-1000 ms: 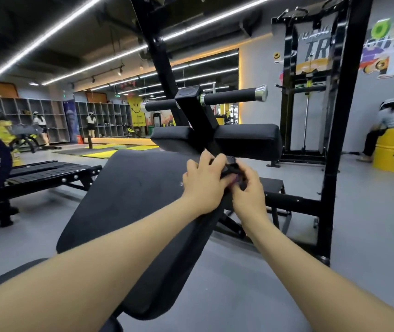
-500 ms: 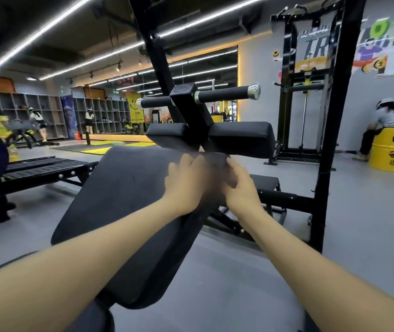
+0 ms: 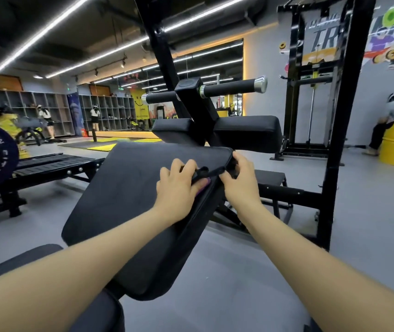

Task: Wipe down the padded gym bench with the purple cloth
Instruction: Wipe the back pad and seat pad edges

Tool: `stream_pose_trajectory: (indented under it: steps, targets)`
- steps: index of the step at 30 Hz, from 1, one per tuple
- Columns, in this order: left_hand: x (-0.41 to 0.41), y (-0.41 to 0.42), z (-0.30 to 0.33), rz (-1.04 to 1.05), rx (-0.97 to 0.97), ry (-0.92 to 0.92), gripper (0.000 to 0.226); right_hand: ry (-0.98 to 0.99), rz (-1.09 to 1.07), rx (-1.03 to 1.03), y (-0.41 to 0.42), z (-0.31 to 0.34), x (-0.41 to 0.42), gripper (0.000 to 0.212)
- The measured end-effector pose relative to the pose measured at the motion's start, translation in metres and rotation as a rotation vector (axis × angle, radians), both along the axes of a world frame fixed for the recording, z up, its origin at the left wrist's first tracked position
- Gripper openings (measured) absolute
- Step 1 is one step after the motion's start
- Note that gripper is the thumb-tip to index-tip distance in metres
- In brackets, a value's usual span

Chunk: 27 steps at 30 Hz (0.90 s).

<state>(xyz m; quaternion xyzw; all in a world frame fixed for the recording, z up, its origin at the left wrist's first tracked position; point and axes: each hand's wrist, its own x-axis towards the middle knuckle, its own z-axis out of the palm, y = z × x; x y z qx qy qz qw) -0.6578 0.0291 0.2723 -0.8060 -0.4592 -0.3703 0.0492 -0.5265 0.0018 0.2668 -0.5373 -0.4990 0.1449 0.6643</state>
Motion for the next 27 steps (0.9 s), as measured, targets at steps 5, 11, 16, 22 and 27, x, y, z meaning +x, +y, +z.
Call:
stream_pose_trajectory:
  steps: [5, 11, 16, 22, 27]
  targets:
    - [0.014, 0.014, 0.017, 0.085, -0.009, 0.027, 0.037, 0.012, -0.056, 0.019, 0.003, -0.002, -0.007, 0.049]
    - [0.039, 0.036, 0.044, 0.126, -0.088, -0.067, 0.037, 0.035, -0.061, 0.005, 0.005, 0.0, -0.005, 0.051]
    - [0.011, -0.015, -0.006, 0.06, 0.041, -0.009, 0.035, 0.045, -0.044, 0.024, 0.008, -0.007, -0.005, 0.051]
    - [0.022, 0.014, 0.019, 0.081, 0.018, -0.001, 0.037, 0.023, -0.056, 0.039, 0.008, -0.007, -0.005, 0.05]
    - [0.032, 0.025, 0.027, 0.151, -0.02, -0.073, 0.037, 0.018, -0.084, 0.027, 0.006, -0.004, -0.008, 0.049]
